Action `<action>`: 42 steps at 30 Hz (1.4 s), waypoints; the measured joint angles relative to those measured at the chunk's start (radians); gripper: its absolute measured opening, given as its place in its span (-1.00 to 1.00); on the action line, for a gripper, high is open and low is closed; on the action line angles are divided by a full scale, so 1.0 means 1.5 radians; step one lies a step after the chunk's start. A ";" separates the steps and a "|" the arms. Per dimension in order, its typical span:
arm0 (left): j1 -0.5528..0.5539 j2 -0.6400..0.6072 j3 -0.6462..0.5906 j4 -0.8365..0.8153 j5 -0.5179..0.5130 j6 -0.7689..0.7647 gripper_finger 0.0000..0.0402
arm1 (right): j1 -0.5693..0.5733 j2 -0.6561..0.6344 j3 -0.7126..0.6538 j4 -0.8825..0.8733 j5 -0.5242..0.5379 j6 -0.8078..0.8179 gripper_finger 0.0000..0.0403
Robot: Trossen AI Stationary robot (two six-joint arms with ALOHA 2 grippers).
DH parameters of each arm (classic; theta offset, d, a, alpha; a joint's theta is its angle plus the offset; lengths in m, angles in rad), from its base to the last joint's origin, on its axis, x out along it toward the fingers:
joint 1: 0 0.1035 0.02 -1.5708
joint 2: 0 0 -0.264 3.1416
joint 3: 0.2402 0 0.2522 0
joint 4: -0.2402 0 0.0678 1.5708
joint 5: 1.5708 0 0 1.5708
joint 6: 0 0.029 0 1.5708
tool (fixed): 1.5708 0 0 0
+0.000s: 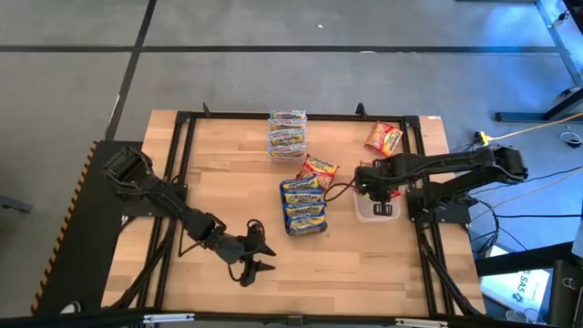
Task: Sort Maruchan noodles
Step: Put the bottom left red noodle pack into the white bin
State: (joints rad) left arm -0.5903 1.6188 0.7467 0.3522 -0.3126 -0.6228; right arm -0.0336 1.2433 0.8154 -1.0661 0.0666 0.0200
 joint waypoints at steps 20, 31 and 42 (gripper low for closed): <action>-0.018 0.000 0.000 0.036 0.000 -0.001 -0.02 | -0.026 0.043 -0.040 0.051 0.090 -0.020 -0.14; -0.022 0.000 0.000 0.036 0.010 -0.001 -0.02 | -0.026 0.042 -0.001 0.019 0.100 -0.018 -0.02; -0.024 0.001 0.000 0.036 0.013 -0.001 -0.02 | -0.026 0.042 0.000 0.024 0.188 0.022 0.27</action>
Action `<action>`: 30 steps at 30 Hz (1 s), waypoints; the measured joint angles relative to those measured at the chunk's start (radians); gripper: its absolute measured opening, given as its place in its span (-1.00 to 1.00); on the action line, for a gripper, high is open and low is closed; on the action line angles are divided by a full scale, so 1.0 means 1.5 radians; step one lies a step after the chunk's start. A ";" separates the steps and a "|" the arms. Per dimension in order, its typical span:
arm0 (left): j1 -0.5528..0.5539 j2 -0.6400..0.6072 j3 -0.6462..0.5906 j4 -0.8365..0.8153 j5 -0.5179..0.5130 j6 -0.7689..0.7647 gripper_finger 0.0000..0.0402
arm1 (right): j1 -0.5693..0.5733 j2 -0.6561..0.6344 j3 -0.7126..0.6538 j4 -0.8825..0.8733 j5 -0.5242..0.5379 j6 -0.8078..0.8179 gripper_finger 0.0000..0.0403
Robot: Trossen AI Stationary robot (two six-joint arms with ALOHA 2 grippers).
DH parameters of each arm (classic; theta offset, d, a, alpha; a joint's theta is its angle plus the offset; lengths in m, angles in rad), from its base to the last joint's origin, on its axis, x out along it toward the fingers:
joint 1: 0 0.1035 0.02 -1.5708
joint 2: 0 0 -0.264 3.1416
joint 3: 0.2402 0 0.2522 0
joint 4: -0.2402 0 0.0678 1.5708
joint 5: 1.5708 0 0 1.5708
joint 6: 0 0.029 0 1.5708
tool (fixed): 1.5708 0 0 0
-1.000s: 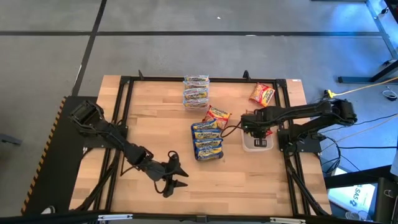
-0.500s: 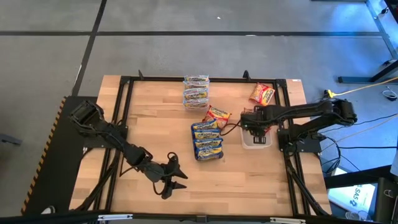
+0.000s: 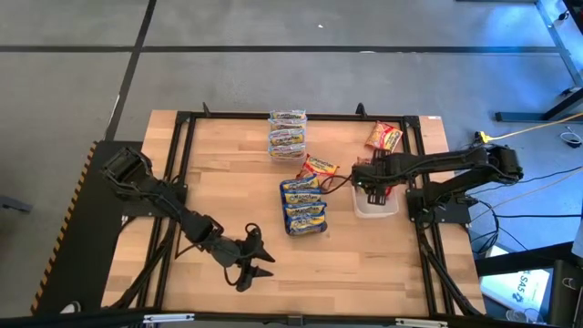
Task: Sort Maruchan noodles
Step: Put the bottom left red noodle pack into the white bin, then put the left red noodle pack into the white bin
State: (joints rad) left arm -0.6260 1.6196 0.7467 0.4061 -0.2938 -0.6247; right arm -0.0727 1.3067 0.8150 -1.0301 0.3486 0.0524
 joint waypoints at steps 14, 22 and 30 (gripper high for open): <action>-0.007 0.000 0.000 0.001 0.000 0.005 -0.02 | 0.000 0.000 0.017 -0.021 0.035 0.007 0.41; -0.006 0.000 0.000 0.007 -0.005 -0.052 -0.02 | 0.001 0.000 0.119 -0.079 -0.059 0.075 0.41; -0.006 0.009 0.000 0.003 -0.096 -0.053 -0.02 | 0.017 0.000 0.070 0.192 -0.166 0.098 0.41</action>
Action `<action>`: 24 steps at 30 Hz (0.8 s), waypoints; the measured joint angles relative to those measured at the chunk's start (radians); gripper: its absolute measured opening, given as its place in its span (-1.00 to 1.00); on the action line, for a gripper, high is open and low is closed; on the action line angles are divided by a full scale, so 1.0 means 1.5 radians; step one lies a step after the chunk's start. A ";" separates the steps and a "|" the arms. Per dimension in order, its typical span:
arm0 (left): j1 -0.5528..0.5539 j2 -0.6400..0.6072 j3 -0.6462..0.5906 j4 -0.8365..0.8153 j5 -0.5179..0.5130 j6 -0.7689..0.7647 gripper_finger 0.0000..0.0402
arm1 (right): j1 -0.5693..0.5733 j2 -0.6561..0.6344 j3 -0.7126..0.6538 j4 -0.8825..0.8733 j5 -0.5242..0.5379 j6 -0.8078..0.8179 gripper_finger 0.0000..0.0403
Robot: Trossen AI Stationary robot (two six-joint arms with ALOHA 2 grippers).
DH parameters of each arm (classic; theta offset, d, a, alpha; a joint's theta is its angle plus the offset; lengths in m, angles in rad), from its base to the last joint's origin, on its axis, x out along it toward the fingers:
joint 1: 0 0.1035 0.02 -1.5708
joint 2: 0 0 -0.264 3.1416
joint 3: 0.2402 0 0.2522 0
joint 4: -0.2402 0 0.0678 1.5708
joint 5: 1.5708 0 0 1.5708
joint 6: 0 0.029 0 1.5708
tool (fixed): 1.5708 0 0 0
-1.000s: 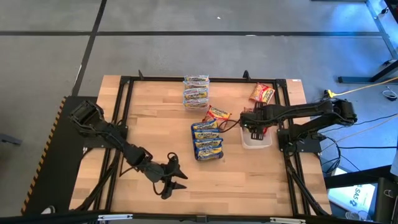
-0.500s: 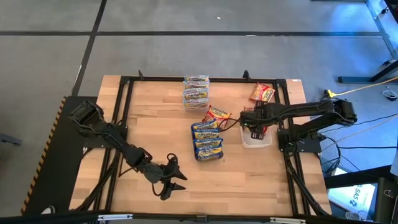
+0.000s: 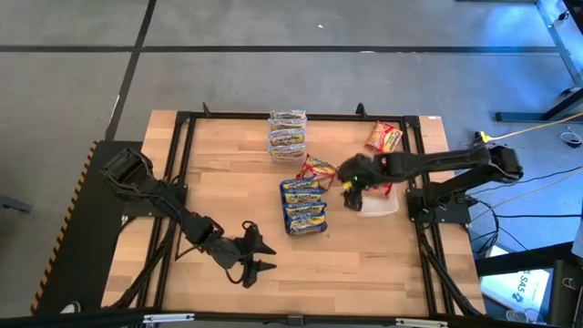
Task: Sort Maruchan noodles
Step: Put the left red noodle pack into the white bin
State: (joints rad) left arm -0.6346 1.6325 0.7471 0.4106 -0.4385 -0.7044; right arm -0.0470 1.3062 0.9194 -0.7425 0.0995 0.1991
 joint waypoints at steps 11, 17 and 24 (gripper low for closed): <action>0.011 -0.001 0.000 -0.127 -0.068 -0.039 -0.03 | 0.146 0.077 -0.118 0.294 0.002 0.036 0.41; 0.005 -0.013 -0.001 -0.139 -0.053 -0.050 -0.03 | 0.178 0.174 -0.101 0.376 0.002 0.038 0.41; -0.022 -0.124 0.001 -0.239 -0.054 -0.094 -0.03 | 0.175 0.216 -0.066 0.459 0.003 0.076 0.41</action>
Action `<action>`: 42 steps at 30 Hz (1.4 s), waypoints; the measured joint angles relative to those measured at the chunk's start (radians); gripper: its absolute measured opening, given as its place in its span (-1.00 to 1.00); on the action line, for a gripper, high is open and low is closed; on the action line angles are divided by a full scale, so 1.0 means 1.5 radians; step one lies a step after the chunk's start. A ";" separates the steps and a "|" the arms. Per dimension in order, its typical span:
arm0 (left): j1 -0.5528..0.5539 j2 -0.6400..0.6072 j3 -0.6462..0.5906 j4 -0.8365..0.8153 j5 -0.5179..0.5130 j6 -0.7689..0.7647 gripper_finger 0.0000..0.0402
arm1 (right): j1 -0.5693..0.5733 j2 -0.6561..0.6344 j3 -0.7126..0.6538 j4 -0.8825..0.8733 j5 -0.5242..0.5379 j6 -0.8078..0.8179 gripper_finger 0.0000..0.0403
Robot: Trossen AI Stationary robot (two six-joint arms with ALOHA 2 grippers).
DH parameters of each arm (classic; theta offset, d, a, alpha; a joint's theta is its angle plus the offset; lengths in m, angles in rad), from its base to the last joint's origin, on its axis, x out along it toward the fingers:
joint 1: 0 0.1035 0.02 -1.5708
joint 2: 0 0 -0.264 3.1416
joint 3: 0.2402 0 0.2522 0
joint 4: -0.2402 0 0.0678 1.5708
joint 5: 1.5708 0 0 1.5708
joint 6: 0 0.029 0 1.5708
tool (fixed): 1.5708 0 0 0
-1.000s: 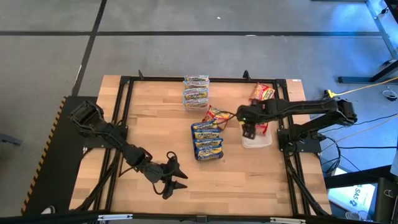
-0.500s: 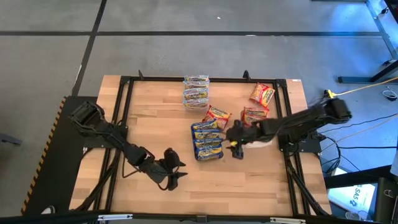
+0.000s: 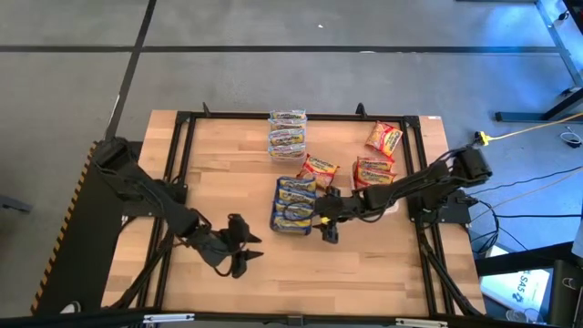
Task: Sort Maruchan noodles
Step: Put the left red noodle pack into the white bin
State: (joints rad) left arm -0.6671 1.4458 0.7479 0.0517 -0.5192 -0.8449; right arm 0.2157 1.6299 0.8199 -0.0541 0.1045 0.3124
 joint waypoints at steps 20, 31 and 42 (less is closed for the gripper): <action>-0.021 0.060 -0.001 -0.019 -0.129 -0.013 -0.03 | -0.144 -0.096 0.056 -0.262 0.160 -0.030 -0.04; -0.011 0.080 -0.001 -0.015 -0.111 -0.026 -0.03 | -0.287 0.018 0.044 -0.109 0.022 -0.063 -0.82; -0.021 0.080 -0.001 -0.013 -0.099 -0.029 -0.03 | -0.251 0.028 0.049 -0.250 0.001 -0.079 -0.97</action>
State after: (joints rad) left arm -0.6987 1.5665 0.7471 0.0329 -0.6674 -0.8879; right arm -0.1602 1.6714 0.8928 -0.4288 0.1059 0.1934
